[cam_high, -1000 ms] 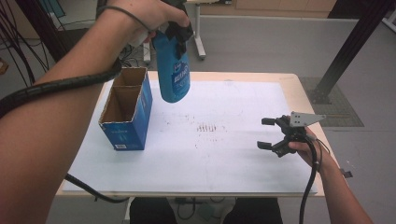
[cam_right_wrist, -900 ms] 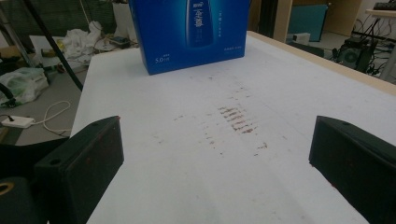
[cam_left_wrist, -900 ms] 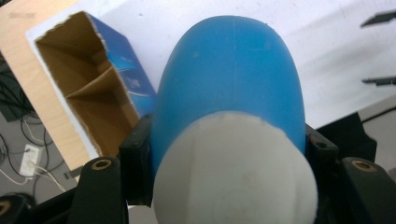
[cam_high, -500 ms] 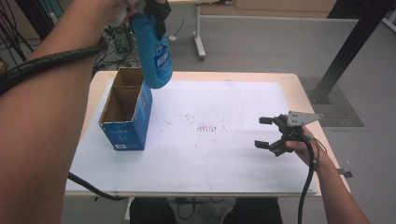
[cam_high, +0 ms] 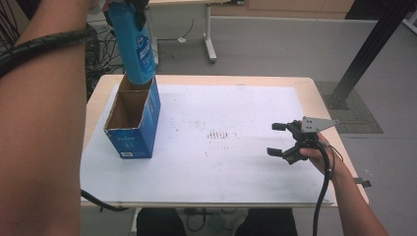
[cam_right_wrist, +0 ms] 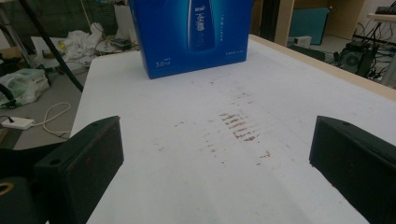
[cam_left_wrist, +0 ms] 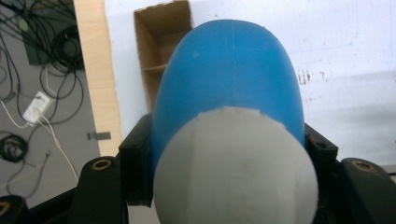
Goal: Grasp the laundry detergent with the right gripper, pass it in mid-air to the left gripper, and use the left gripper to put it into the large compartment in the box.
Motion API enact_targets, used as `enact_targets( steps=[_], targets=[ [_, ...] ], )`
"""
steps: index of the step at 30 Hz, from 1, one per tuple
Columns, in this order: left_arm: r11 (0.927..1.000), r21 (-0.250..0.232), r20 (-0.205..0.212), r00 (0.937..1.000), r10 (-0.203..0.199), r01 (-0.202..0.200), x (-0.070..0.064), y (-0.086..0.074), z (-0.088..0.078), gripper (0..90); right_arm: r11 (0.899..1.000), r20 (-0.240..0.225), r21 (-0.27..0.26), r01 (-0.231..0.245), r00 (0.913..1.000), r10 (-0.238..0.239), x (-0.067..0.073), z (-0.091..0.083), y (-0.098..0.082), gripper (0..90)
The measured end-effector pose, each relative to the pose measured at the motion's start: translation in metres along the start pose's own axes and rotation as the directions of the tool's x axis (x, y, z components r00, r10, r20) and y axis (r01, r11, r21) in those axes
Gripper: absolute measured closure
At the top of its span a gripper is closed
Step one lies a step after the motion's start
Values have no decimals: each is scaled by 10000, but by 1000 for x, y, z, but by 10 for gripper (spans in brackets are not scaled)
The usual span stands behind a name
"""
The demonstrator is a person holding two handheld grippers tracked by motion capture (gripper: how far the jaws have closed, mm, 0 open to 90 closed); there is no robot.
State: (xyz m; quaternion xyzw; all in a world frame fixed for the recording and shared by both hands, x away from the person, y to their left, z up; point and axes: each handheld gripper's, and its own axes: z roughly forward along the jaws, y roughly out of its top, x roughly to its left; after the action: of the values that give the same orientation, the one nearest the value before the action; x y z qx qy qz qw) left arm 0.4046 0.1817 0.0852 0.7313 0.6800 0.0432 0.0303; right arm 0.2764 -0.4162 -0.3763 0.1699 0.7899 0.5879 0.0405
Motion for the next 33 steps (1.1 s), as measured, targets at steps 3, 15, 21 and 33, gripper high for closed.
enact_targets(
  steps=[3,15,21,33],
  targets=[
    [9997,12,-1,9997,-247,247,9,0,1,377,10000,31,-35,21,10000,-21,0,-1,0,29],
    [9915,54,-294,9911,-1295,1297,27,-1,7,377,10000,77,-66,19,10000,-19,0,-2,1,29],
    [9890,136,-102,9890,-1473,1475,36,-2,14,377,9999,27,-103,38,10000,-38,1,-2,0,29],
    [9879,595,-25,9896,-1436,1435,41,4,37,377,10000,40,-90,30,10000,-29,1,0,0,29]
  ],
)
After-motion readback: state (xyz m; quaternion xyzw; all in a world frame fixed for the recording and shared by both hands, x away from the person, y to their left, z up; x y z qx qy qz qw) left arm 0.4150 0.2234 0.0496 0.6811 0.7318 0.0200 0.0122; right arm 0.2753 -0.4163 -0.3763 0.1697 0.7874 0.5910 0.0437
